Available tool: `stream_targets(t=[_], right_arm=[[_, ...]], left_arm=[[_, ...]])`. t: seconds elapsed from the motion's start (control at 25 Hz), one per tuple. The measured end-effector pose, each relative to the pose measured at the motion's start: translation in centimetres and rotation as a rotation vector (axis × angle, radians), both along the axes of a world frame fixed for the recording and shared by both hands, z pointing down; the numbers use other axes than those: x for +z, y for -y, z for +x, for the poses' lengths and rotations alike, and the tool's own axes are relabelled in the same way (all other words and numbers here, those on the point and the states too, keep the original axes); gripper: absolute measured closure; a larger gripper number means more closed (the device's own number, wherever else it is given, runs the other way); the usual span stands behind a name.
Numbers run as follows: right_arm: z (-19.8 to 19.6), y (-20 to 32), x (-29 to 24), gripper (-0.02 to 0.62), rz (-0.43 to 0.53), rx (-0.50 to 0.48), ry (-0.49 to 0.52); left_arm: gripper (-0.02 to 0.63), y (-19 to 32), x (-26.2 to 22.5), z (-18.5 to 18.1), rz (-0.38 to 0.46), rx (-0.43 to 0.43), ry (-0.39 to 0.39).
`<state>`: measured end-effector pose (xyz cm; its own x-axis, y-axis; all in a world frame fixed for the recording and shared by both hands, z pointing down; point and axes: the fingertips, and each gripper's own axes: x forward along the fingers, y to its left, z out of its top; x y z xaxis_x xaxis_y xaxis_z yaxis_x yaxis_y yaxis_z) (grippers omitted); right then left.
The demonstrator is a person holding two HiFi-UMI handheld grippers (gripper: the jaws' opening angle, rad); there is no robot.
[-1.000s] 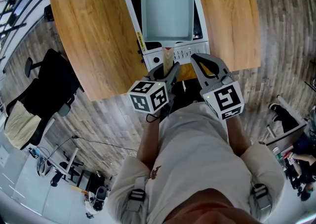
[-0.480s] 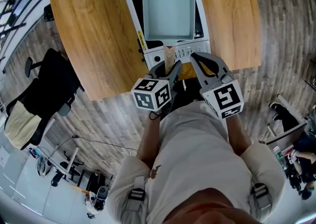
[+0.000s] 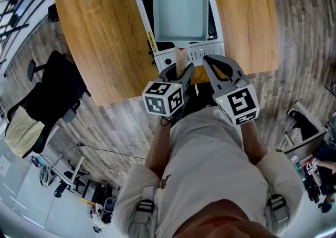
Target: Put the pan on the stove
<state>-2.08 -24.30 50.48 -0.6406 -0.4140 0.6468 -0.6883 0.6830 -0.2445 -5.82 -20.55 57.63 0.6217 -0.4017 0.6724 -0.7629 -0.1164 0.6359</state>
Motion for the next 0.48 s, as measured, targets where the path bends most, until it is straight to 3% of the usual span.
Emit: stream_targets(t=[0.48], right_arm=[[0.15,-0.18,-0.10,0.574,0.005,0.005,0.001]], left_arm=[[0.483,-0.09,0.04,0.07,0.022,0.037,0.045]])
